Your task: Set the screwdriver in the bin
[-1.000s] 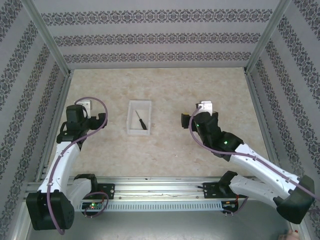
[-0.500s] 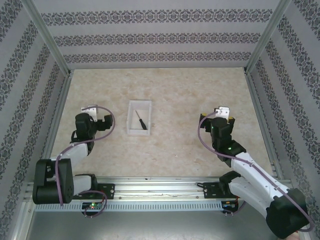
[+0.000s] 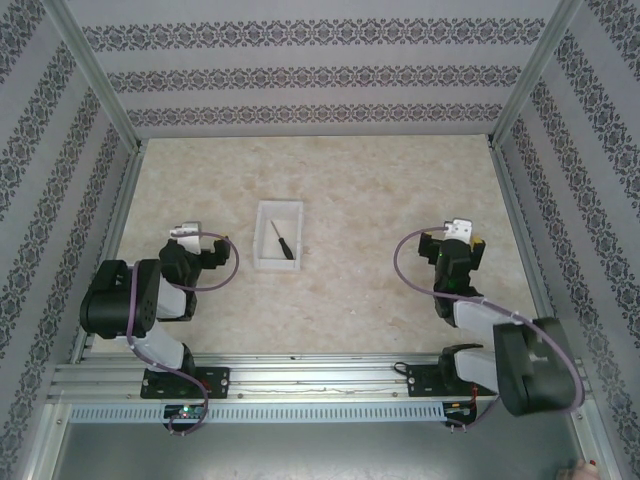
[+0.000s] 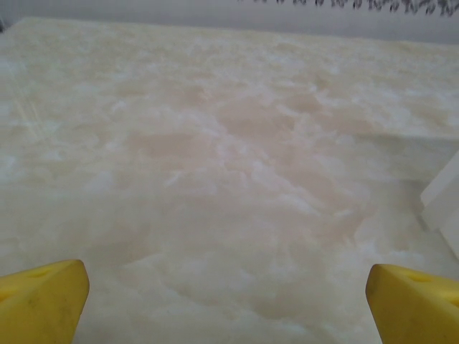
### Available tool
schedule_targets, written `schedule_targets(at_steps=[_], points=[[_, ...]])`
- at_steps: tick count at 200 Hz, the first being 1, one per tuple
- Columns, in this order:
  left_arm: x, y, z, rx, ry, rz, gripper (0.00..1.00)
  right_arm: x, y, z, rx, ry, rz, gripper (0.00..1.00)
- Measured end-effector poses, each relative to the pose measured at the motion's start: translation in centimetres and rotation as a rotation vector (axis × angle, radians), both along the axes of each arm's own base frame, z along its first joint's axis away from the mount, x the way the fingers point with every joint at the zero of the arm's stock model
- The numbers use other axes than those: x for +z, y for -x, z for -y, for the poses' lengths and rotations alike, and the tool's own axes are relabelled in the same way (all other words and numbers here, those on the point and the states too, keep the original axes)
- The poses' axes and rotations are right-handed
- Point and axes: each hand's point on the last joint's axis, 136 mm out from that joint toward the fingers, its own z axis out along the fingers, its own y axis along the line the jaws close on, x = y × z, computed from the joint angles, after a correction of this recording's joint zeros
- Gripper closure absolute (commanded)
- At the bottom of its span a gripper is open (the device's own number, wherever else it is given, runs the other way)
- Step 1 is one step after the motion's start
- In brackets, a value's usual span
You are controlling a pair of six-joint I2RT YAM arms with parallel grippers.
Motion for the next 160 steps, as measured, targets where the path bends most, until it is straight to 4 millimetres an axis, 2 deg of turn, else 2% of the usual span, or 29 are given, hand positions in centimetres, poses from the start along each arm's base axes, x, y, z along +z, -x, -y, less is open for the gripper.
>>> schedule_targets(at_steps=[19,59,122,160], points=[[0.7,-0.4,0.0,0.000,-0.002,0.022,0.01,-0.6,-1.6,-0.1,0.023,-0.016,-0.001,0.02],[1.4,-1.0,-0.1,0.003,-0.005,0.042,0.01,-1.1,-4.9,-2.1,0.132,-0.055,0.013,0.02],[2.0,-3.2,-0.1,-0.007,-0.008,0.009,0.01,-0.6,-5.4,-2.8,0.187,-0.080,0.042,0.02],[1.4,-3.1,0.3,-0.029,-0.012,-0.021,0.01,-0.5,-5.5,-2.9,0.192,-0.081,0.047,0.02]])
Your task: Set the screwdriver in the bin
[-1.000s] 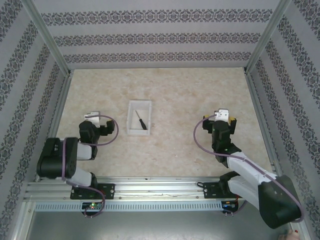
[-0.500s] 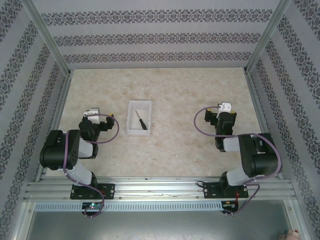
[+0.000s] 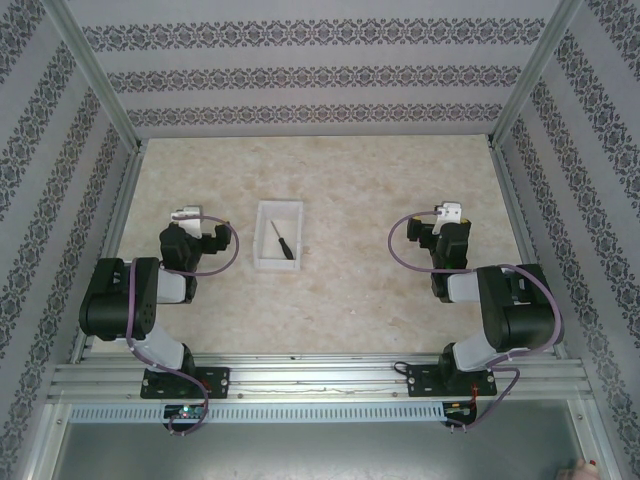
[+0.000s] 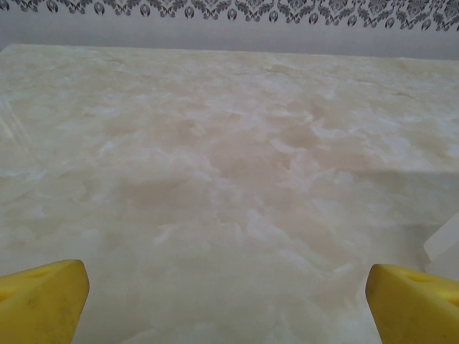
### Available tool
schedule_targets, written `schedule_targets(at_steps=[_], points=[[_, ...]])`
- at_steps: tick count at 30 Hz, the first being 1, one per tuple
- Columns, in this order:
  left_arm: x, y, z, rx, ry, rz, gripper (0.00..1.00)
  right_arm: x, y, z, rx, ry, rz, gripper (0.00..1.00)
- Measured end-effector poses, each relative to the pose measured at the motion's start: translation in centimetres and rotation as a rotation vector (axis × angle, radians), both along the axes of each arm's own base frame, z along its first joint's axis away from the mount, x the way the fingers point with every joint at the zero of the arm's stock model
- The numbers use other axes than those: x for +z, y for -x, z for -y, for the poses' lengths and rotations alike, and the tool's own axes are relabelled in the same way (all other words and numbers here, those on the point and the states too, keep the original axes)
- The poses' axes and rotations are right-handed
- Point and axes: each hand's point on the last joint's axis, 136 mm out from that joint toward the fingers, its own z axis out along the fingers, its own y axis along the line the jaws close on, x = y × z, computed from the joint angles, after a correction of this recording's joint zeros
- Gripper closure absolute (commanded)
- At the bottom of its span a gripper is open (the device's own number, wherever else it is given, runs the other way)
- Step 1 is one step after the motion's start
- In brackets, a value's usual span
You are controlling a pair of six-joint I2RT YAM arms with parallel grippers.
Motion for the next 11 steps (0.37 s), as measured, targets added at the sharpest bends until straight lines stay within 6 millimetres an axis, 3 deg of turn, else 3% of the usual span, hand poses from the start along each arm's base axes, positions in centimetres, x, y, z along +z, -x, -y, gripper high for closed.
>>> schedule_targets(at_steps=[11], points=[[-0.54,0.18,0.09,-0.004,0.002,-0.023,0.01,-0.01,0.00,-0.06,0.004,0.001,-0.001,0.02]])
